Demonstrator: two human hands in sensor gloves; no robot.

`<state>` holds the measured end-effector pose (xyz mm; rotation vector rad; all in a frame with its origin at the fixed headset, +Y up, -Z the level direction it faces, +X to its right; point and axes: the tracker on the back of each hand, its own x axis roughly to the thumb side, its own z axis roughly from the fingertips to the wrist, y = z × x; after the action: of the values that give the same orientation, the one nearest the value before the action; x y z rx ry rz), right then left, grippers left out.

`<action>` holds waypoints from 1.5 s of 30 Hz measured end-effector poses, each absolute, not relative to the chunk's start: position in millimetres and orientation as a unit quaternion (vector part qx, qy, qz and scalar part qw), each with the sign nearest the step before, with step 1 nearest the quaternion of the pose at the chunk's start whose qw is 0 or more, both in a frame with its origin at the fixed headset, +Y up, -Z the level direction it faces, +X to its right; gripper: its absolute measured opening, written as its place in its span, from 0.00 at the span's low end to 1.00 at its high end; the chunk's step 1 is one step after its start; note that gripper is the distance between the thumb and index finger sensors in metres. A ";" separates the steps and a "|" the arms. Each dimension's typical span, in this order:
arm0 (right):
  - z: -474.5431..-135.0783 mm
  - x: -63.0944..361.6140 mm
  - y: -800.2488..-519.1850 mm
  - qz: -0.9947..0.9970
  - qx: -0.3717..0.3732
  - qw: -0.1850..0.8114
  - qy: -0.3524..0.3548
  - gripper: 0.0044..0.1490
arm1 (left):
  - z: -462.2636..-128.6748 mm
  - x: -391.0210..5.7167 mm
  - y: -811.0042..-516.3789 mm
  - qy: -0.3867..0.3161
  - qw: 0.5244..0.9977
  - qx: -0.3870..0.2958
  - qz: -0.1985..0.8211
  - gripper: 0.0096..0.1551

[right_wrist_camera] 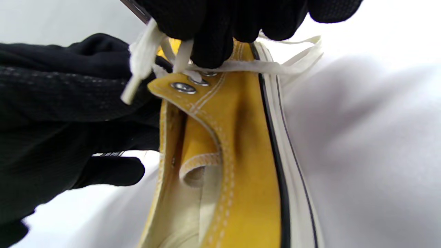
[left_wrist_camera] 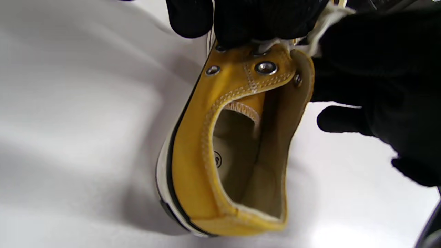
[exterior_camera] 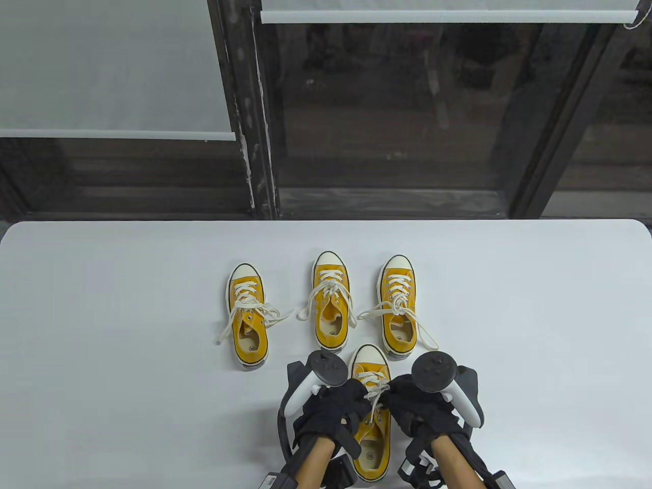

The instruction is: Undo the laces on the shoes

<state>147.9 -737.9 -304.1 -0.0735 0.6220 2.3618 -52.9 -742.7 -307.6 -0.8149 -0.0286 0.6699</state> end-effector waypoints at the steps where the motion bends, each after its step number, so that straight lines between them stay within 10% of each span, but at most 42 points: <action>1: -303.8 148.3 -739.2 0.901 -0.036 0.353 0.248 0.25 | -307.2 -55.2 -745.9 -0.006 0.852 -0.398 0.340 0.21; 21: -302.7 151.1 -732.1 0.904 -0.022 0.365 0.222 0.23 | -307.0 -58.4 -742.5 0.004 0.856 -0.387 0.341 0.21; 25: -302.8 150.6 -732.4 0.903 -0.021 0.364 0.228 0.23 | -306.8 -52.6 -732.6 -0.025 0.884 -0.360 0.296 0.35; 45: -303.3 150.4 -738.0 0.896 -0.023 0.368 0.248 0.31 | -306.9 -55.0 -738.3 -0.003 0.879 -0.364 0.308 0.21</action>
<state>150.4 -738.0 -303.3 -0.0587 0.6371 2.3017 -55.0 -738.3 -306.9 -0.7599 -0.0065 0.6423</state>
